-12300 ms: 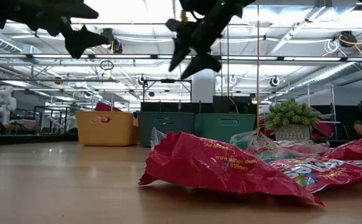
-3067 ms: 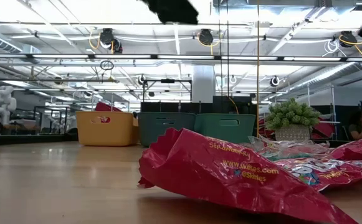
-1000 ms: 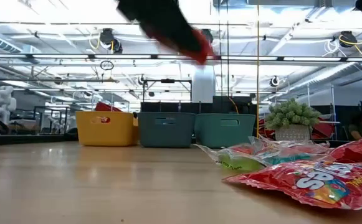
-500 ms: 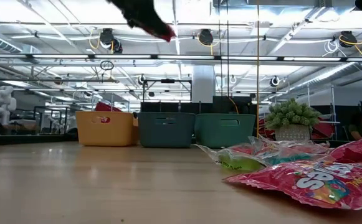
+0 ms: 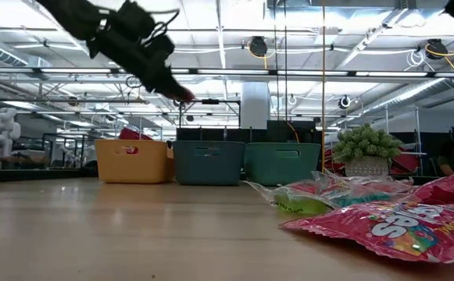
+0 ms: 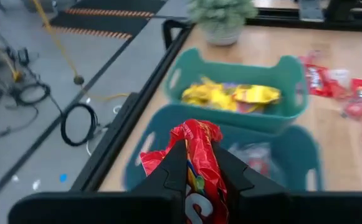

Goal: Sort candy
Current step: Put the red candy into the yellow bin, then put the transparent orange gummy into the blue bin

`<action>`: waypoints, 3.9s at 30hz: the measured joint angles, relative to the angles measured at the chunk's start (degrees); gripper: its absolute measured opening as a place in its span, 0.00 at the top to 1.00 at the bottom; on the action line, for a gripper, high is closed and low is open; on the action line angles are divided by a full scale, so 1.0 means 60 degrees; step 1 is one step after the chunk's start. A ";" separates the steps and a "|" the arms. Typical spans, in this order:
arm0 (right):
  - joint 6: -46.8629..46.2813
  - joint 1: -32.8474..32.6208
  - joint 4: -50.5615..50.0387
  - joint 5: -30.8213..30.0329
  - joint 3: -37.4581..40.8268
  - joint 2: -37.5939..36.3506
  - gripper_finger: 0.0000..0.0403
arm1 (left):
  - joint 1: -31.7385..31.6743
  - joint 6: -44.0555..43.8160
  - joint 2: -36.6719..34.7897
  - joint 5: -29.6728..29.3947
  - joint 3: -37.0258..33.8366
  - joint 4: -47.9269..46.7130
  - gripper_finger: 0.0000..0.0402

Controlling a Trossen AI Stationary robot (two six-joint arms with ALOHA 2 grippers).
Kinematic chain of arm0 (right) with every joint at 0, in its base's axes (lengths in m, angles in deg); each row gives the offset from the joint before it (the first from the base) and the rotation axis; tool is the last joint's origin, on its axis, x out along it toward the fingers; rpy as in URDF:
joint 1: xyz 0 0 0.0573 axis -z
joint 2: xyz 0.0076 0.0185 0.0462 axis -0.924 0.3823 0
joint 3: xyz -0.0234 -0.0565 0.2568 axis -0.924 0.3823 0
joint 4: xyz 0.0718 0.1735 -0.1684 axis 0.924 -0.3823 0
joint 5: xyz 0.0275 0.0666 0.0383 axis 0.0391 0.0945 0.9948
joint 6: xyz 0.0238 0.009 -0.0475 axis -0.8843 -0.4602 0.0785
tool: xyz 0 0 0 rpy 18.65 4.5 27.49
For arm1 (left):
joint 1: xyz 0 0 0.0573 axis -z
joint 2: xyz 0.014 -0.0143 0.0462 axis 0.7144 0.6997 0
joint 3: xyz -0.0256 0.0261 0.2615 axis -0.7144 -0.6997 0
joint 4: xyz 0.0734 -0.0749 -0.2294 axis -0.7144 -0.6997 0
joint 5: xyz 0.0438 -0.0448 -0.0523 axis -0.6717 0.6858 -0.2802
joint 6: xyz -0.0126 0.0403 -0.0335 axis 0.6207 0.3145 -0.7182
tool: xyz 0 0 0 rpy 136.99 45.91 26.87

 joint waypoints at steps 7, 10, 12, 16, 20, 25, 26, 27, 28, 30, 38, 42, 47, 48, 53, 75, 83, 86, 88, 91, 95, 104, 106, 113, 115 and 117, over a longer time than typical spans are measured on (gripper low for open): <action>-0.1322 0.0000 -0.0132 -0.0019 0.0000 0.0000 1.00 | -0.1608 -0.0949 -0.0009 0.2050 -0.0203 -0.0345 0.89; -0.1809 0.0000 -0.0131 -0.0226 0.0000 0.0000 1.00 | -0.1680 -0.1613 -0.0004 0.1854 -0.0203 -0.0716 0.85; -0.1943 0.0000 -0.0132 -0.0516 0.0000 0.0000 1.00 | -0.1694 -0.1532 -0.0007 0.1436 -0.0203 -0.0860 0.81; -0.1958 0.0056 -0.0126 -0.1010 0.0000 0.0000 1.00 | -0.1787 -0.1524 -0.0007 0.1129 -0.0203 -0.1189 0.72; -0.1954 0.0271 -0.0125 -0.1028 0.0000 0.0000 1.00 | -0.1879 -0.1515 -0.0007 0.1125 -0.0199 -0.1621 0.60; -0.1954 0.0502 -0.0125 -0.1013 0.0000 0.0000 1.00 | -0.1963 -0.1528 -0.0007 0.1075 -0.0199 -0.1866 0.48; -0.1954 0.0527 -0.0125 -0.1013 0.0000 0.0000 1.00 | -0.1963 -0.1526 -0.0007 0.1075 -0.0199 -0.1833 0.47; -0.1954 0.0558 -0.0125 -0.1010 0.0000 0.0000 1.00 | -0.1961 -0.1527 -0.0007 0.1075 -0.0199 -0.1788 0.46; -0.1954 0.0565 -0.0121 -0.1006 0.0000 0.0000 1.00 | -0.1952 -0.1530 -0.0007 0.1075 -0.0199 -0.1762 0.45; -0.1954 0.0568 -0.0120 -0.1003 0.0000 0.0000 1.00 | -0.1945 -0.1530 -0.0007 0.1075 -0.0196 -0.1762 0.45; -0.1861 0.0565 -0.0117 -0.0945 0.0000 0.0000 1.00 | -0.1132 -0.1519 -0.0007 0.1118 -0.0195 -0.1723 0.44; -0.1582 0.0561 -0.0117 -0.0929 0.0000 0.0000 1.00 | -0.0216 -0.1519 -0.0007 0.0595 -0.0168 -0.1385 0.45; -0.1001 0.0557 -0.0117 -0.0871 0.0000 0.0000 1.00 | 0.1442 -0.1504 -0.0007 -0.0953 0.0213 -0.1391 0.49; -0.0890 0.0559 -0.0119 -0.0740 0.0000 0.0000 1.00 | 0.1792 -0.1505 -0.0011 -0.1172 0.0302 -0.1320 0.50; -0.0687 0.0546 -0.0117 0.0350 0.0000 0.0004 1.00 | 0.3450 -0.1585 -0.0011 -0.1814 0.0664 -0.0558 0.52; -0.0654 -0.0607 0.0525 0.1089 0.0000 0.0920 1.00 | 0.8992 -0.2433 0.3286 -0.4189 0.0919 0.4265 0.52; -0.0650 -0.0970 0.1363 0.1088 0.0000 0.1189 1.00 | 0.9636 -0.3337 0.5865 -0.4189 0.1464 0.5226 0.52; -0.0657 -0.1108 0.1600 0.1088 0.0000 0.1296 1.00 | 0.9718 -0.3288 0.6752 -0.4167 0.1986 0.5264 0.52; -0.0666 -0.1184 0.1756 0.1088 0.0000 0.1335 1.00 | 0.9705 -0.3328 0.7344 -0.3933 0.2301 0.5285 0.52; -0.0683 -0.1282 0.1897 0.1088 0.0004 0.1392 1.00 | 0.9690 -0.3355 0.8272 -0.3473 0.2703 0.5262 0.52; -0.0687 -0.1371 0.2079 0.1085 0.0004 0.1397 1.00 | 0.9701 -0.3991 0.9110 -0.2940 0.3021 0.5381 0.52; -0.0683 -0.1410 0.2254 0.1082 0.0004 0.1399 1.00 | 0.9799 -0.4821 0.9187 -0.2567 0.3007 0.4766 0.78; -0.0646 -0.1410 0.2253 0.1083 0.0004 0.1399 1.00 | 0.9715 -0.4827 0.8881 -0.2392 0.2984 0.4614 0.91; -0.0446 -0.1406 0.2253 0.1023 0.0004 0.1399 1.00 | 0.8811 -0.4332 0.6934 -0.2030 0.2898 0.3034 0.95; -0.0420 -0.1400 0.2241 0.0993 0.0004 0.1399 1.00 | 0.8418 -0.3839 0.6085 -0.2091 0.2912 0.2551 0.97; -0.0367 -0.1388 0.2237 0.0775 0.0004 0.1399 1.00 | 0.7959 -0.3419 0.5336 -0.2146 0.2814 0.2088 0.98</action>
